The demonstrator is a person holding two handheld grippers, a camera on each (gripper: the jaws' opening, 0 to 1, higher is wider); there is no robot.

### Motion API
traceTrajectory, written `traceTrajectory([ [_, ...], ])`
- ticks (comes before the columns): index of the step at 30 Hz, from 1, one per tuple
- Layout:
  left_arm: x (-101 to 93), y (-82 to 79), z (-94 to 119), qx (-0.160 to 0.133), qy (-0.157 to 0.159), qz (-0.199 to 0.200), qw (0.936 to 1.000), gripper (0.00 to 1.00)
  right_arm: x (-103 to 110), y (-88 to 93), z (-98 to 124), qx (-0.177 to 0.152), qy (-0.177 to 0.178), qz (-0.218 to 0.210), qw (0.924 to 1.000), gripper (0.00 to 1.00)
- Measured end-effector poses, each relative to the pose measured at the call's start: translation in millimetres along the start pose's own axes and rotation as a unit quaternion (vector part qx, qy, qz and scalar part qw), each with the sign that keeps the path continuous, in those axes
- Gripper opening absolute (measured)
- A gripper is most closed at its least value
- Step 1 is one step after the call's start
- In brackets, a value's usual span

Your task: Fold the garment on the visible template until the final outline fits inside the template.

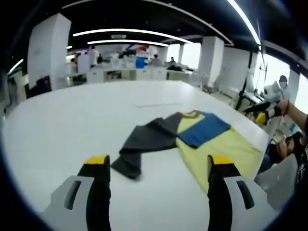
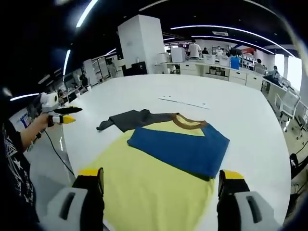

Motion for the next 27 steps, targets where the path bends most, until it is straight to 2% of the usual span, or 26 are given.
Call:
traceTrajectory([
  [4,11.9,1.6,-6,0.004,-0.011,0.001,0.9999,0.72,12,-2.2,4,-0.011,-0.013,0.0,0.9999,0.99],
  [9,28.7,8.0,-15,0.013,-0.024,0.005,0.9996,0.65,14,-4.2,9,-0.023,-0.007,0.004,0.9997,0.99],
  [12,42.9,14.9,-21,0.025,-0.041,0.002,0.9988,0.61,14,-2.7,10,-0.021,-0.004,0.008,0.9997,0.98],
  [15,55.3,17.2,-25,0.024,-0.054,0.005,0.9983,0.55,17,-1.6,12,-0.021,-0.002,0.01,0.9997,0.98],
  [17,65.7,19.3,-30,0.022,-0.066,-0.008,0.9976,0.51,19,-0.2,14,-0.022,-0.001,0.011,0.9997,0.98],
  [21,84.3,25.9,-39,0.022,-0.08,-0.002,0.9965,0.48,19,3.9,14,-0.013,0.005,0.015,0.9998,0.97],
  [27,91.8,30.0,-53,0.031,-0.081,-0.009,0.9962,0.45,18,5.2,15,-0.013,0.011,0.014,0.9998,0.97],
])
Point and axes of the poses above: the point that each gripper's makers call its tool centre point, and the gripper's own axes: z roughly backward along the fingers, x roughly to its left, y roughly out of its underside, the point moved 2 cm from there along z, roughly backward along the fingers
